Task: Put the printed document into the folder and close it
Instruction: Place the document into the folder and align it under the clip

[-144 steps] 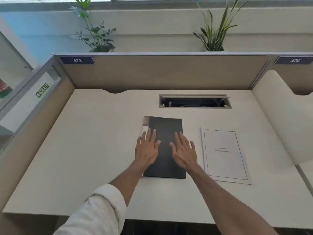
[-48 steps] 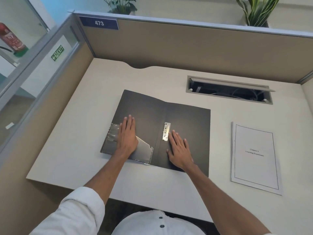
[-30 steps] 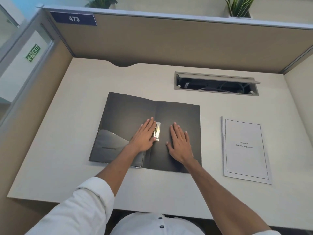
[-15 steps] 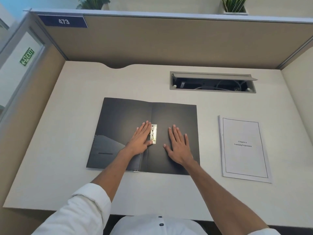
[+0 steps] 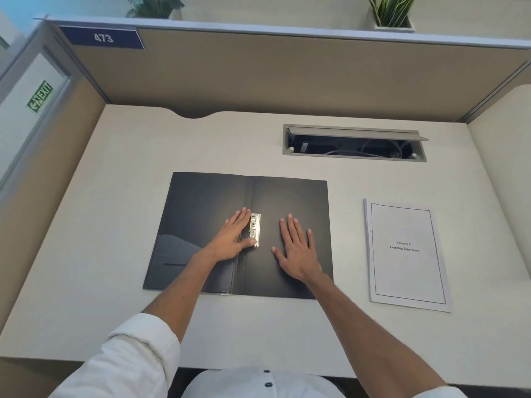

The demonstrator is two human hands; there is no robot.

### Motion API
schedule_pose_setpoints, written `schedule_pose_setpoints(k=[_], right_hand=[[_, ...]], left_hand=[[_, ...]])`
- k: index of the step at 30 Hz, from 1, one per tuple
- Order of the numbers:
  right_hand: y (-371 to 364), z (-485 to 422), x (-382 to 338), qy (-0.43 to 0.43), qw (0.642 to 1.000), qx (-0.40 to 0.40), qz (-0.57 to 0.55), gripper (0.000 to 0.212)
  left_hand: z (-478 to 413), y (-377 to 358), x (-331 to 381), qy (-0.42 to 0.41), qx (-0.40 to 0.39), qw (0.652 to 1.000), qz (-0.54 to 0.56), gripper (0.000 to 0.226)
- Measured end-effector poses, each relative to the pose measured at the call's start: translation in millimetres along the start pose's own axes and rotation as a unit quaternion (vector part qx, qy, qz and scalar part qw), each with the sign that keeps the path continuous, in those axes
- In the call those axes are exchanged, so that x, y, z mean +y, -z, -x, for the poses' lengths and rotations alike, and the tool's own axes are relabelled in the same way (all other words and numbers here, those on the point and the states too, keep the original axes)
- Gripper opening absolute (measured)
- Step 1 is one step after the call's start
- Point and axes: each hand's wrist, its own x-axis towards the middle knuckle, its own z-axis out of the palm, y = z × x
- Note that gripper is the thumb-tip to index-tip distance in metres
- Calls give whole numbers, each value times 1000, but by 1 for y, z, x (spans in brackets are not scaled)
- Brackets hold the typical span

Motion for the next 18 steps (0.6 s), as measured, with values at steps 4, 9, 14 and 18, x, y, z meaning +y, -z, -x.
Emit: schedule_pose_setpoints(k=[4, 9, 14, 18], right_hand=[[0, 1, 1, 2, 1000, 3, 2, 78], [0, -1, 2, 1, 1000, 2, 8, 78], [-2, -1, 2, 2, 1000, -1, 11, 78], [-3, -1, 2, 2, 1000, 5, 10, 77]], left_hand=[[1, 8, 5, 5, 8, 999, 43, 73], [14, 8, 4, -6, 94, 991, 92, 48], [17, 13, 4, -7, 88, 996, 31, 41], [12, 20, 18, -15, 126, 992, 18, 33]])
